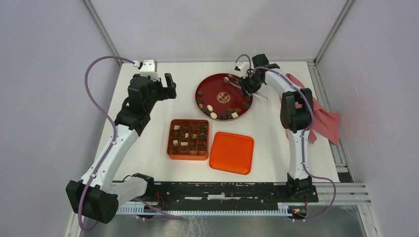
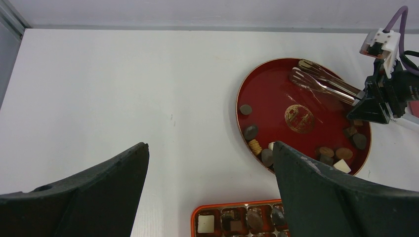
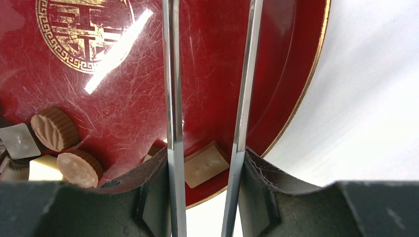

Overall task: Pack the chocolate
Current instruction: Pick up the fake chocolate from the plate.

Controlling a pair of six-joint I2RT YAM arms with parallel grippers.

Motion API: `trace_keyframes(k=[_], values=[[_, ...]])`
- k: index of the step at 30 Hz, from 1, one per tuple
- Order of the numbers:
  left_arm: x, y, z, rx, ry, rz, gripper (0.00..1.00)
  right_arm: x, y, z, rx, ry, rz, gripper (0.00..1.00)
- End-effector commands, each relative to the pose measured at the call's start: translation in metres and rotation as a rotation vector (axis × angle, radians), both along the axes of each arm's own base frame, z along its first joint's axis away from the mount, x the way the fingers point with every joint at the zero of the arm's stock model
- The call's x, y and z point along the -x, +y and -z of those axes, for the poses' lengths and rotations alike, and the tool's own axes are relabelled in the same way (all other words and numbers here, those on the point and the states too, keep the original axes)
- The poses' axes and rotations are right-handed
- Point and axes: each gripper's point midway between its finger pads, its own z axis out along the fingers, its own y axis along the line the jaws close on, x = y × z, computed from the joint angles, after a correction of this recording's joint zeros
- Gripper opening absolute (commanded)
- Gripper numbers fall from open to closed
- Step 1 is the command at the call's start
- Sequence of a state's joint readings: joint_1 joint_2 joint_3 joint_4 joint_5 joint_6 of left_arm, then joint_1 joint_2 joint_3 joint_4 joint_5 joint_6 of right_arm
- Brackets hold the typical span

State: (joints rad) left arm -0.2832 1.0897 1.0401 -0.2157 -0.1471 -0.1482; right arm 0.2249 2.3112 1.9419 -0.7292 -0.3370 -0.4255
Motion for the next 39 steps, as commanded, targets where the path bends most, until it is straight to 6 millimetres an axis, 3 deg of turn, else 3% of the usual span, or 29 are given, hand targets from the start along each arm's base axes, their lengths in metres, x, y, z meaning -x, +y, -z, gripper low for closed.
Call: trace_keyframes(k=[1, 7, 12, 18, 29, 33, 39], values=[[-0.001, -0.001, -0.012, -0.019, -0.034, 0.014, 0.99, -0.012, 0.009, -0.011, -0.025, -0.037, -0.004, 0.48], [-0.001, -0.001, -0.012, -0.02, -0.033, 0.015, 0.99, -0.011, 0.01, -0.015, -0.033, -0.04, -0.017, 0.42], [-0.001, -0.001, -0.012, -0.022, -0.034, 0.013, 0.99, -0.01, 0.011, -0.025, -0.04, -0.063, -0.031, 0.23], [0.0, 0.0, -0.013, -0.022, -0.037, 0.012, 0.99, 0.001, 0.011, -0.051, -0.079, -0.108, -0.054, 0.0], [-0.001, 0.0, -0.012, -0.028, -0.034, 0.011, 0.99, 0.043, 0.02, -0.073, -0.178, -0.116, -0.13, 0.0], [-0.002, -0.007, -0.012, -0.008, -0.031, 0.037, 0.99, 0.061, 0.027, -0.092, -0.238, -0.133, -0.176, 0.0], [0.012, -0.027, -0.017, 0.097, 0.032, 0.122, 0.99, 0.112, 0.039, -0.115, -0.317, -0.148, -0.267, 0.0]])
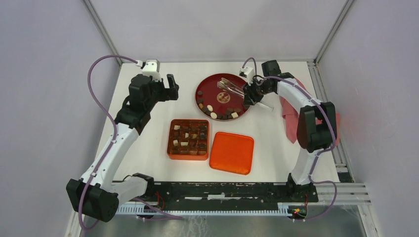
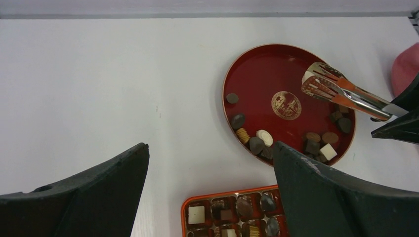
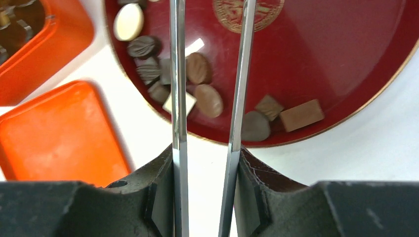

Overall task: Pack the chocolate
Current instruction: Pick up the fake chocolate from the plate, then pick up the packing box from the center of the board.

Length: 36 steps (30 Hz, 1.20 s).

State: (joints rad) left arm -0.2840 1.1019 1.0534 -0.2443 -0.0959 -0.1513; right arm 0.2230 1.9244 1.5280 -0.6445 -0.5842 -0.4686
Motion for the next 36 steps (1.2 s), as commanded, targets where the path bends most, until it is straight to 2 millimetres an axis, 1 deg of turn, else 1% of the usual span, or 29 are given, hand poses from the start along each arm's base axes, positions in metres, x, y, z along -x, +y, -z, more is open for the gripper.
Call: trace_keyframes(k=[1, 2, 3, 4, 6, 7, 8, 11, 14, 16, 18, 20, 21, 26, 30, 31, 32, 36], values=[[0.016, -0.023, -0.019, 0.112, 0.025, 0.097, 0.99, 0.036, 0.021, -0.056, -0.126, -0.133, -0.127, 0.0], [0.023, -0.026, -0.014, 0.139, 0.049, 0.109, 0.99, 0.048, 0.023, -0.055, -0.129, -0.132, -0.146, 0.0], [0.031, -0.028, -0.001, 0.173, 0.094, 0.109, 0.98, 0.06, 0.026, -0.059, -0.134, -0.142, -0.17, 0.0], [0.039, -0.029, 0.013, 0.197, 0.134, 0.106, 0.98, 0.073, 0.029, -0.058, -0.139, -0.145, -0.195, 0.0], [0.056, -0.027, 0.037, 0.237, 0.202, 0.087, 0.96, 0.099, 0.035, -0.058, -0.157, -0.156, -0.244, 0.0], [0.064, -0.026, 0.048, 0.248, 0.233, 0.076, 0.96, 0.111, 0.037, -0.055, -0.161, -0.157, -0.272, 0.0], [0.071, -0.023, 0.057, 0.256, 0.256, 0.055, 0.95, 0.123, 0.041, -0.055, -0.166, -0.167, -0.301, 0.0], [0.087, -0.014, 0.07, 0.259, 0.284, 0.018, 0.95, 0.159, 0.054, -0.051, -0.184, -0.189, -0.405, 0.0], [0.093, -0.009, 0.078, 0.269, 0.288, -0.01, 0.95, 0.187, 0.067, -0.043, -0.183, -0.212, -0.509, 0.0], [0.095, -0.009, 0.087, 0.287, 0.3, -0.027, 0.94, 0.2, 0.073, -0.04, -0.19, -0.215, -0.56, 0.0], [0.096, -0.008, 0.1, 0.299, 0.327, -0.046, 0.9, 0.207, 0.078, -0.038, -0.189, -0.216, -0.594, 0.0], [0.099, -0.006, 0.115, 0.298, 0.369, -0.07, 0.89, 0.211, 0.081, -0.035, -0.175, -0.218, -0.612, 0.0], [0.1, -0.002, 0.122, 0.285, 0.385, -0.095, 0.88, 0.211, 0.082, -0.033, -0.165, -0.219, -0.617, 0.0], [0.101, 0.011, 0.147, 0.209, 0.469, -0.166, 0.7, 0.216, 0.086, -0.031, -0.153, -0.218, -0.639, 0.0], [0.097, 0.013, 0.168, 0.126, 0.575, -0.171, 0.58, 0.214, 0.084, -0.029, -0.137, -0.224, -0.637, 0.0], [0.095, 0.014, 0.177, 0.093, 0.611, -0.173, 0.56, 0.214, 0.084, -0.029, -0.137, -0.225, -0.637, 0.0], [0.093, 0.015, 0.182, 0.065, 0.635, -0.173, 0.55, 0.215, 0.084, -0.029, -0.139, -0.225, -0.638, 0.0], [0.086, 0.015, 0.195, -0.011, 0.706, -0.143, 0.52, 0.216, 0.084, -0.028, -0.139, -0.224, -0.642, 0.0]])
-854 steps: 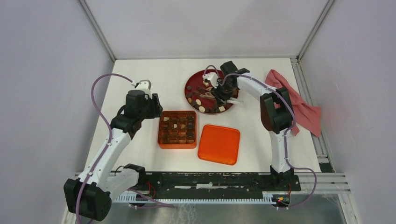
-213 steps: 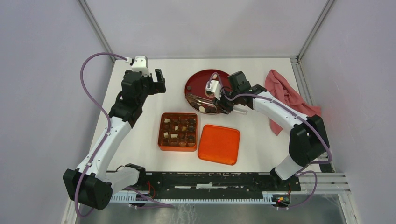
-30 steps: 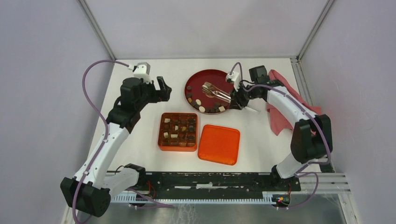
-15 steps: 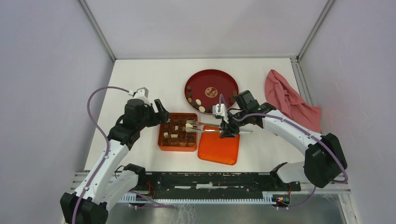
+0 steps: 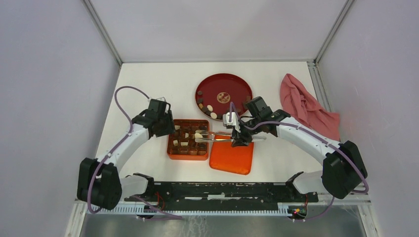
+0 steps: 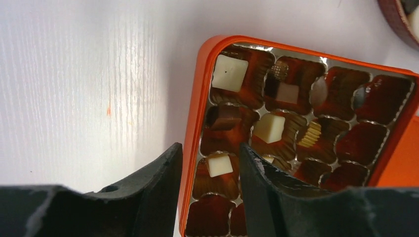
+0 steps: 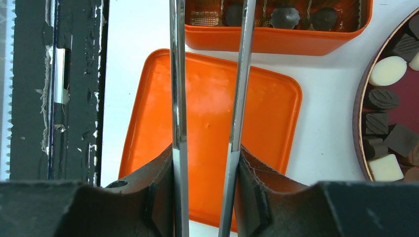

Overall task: Pack the chocolate
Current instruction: Pick up the packing box from the center of the board.

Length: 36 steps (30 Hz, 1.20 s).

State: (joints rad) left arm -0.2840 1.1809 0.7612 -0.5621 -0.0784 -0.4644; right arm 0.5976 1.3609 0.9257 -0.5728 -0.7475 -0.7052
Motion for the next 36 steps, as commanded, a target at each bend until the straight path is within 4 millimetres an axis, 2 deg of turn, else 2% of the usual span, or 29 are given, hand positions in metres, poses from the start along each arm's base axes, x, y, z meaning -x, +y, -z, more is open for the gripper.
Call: trace_keyframes(k=[1, 11, 15, 29, 36], values=[[-0.015, 0.002, -0.005, -0.073, 0.022, 0.067, 0.51, -0.004, 0.007, -0.013, -0.045, -0.061, -0.024, 0.0], [-0.03, 0.001, 0.013, -0.118, 0.102, 0.142, 0.42, -0.003, 0.007, -0.012, -0.043, -0.06, -0.031, 0.0], [-0.034, 0.001, 0.014, -0.118, 0.123, 0.162, 0.39, -0.003, 0.007, -0.009, -0.036, -0.055, -0.031, 0.0], [-0.016, 0.0, 0.031, -0.096, 0.186, 0.182, 0.35, -0.004, 0.007, -0.007, -0.031, -0.05, -0.027, 0.0], [-0.013, 0.0, 0.037, -0.094, 0.206, 0.182, 0.21, -0.004, 0.006, -0.003, -0.021, -0.038, -0.027, 0.0]])
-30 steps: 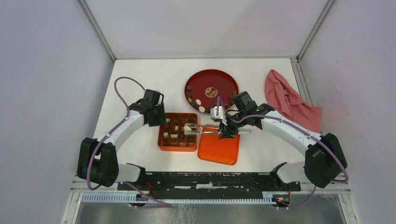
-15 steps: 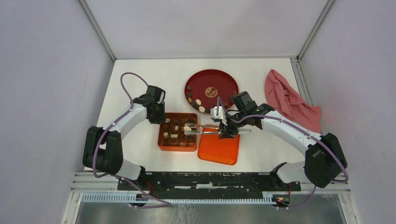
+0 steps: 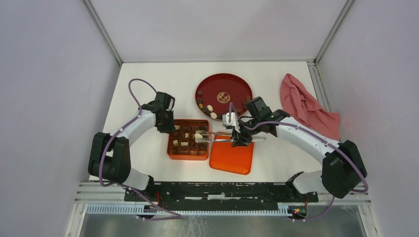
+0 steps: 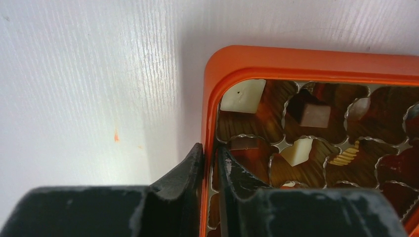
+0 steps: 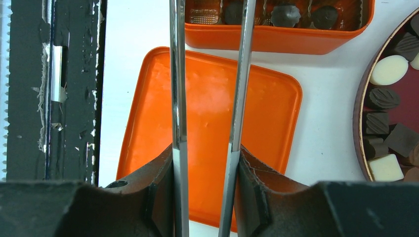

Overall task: Pack the chocolate
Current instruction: Pick up the packing box from the center of the board, then place the packing box at the center of the board.

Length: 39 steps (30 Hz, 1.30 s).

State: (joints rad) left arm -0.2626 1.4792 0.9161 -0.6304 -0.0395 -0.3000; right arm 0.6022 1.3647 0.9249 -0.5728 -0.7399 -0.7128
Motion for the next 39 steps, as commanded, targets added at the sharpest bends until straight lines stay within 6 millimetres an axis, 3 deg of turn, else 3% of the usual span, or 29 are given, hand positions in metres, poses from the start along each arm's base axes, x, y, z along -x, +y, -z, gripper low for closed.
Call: trace_keyframes(k=[1, 5, 9, 17, 23, 31, 39], values=[[0.002, -0.001, 0.004, 0.008, 0.005, 0.036, 0.18, -0.003, 0.007, -0.004, -0.026, -0.03, -0.023, 0.0], [0.001, 0.001, 0.002, 0.0, -0.015, 0.024, 0.03, -0.004, 0.006, -0.004, -0.026, -0.029, -0.022, 0.0], [-0.005, 0.003, -0.01, -0.002, -0.072, 0.016, 0.02, -0.004, 0.007, -0.006, -0.029, -0.033, -0.023, 0.0], [-0.021, 0.005, -0.074, 0.03, -0.375, 0.016, 0.02, -0.001, 0.007, -0.017, -0.047, -0.063, -0.051, 0.0], [-0.019, 0.006, -0.099, 0.031, -0.502, 0.04, 0.02, 0.004, 0.007, -0.03, -0.078, -0.09, -0.088, 0.0], [-0.018, 0.002, -0.1, 0.033, -0.514, 0.064, 0.02, 0.006, 0.006, -0.03, -0.076, -0.099, -0.109, 0.0], [-0.016, -0.004, -0.08, 0.047, -0.422, 0.085, 0.02, -0.002, 0.0, -0.009, -0.009, -0.133, -0.078, 0.0]])
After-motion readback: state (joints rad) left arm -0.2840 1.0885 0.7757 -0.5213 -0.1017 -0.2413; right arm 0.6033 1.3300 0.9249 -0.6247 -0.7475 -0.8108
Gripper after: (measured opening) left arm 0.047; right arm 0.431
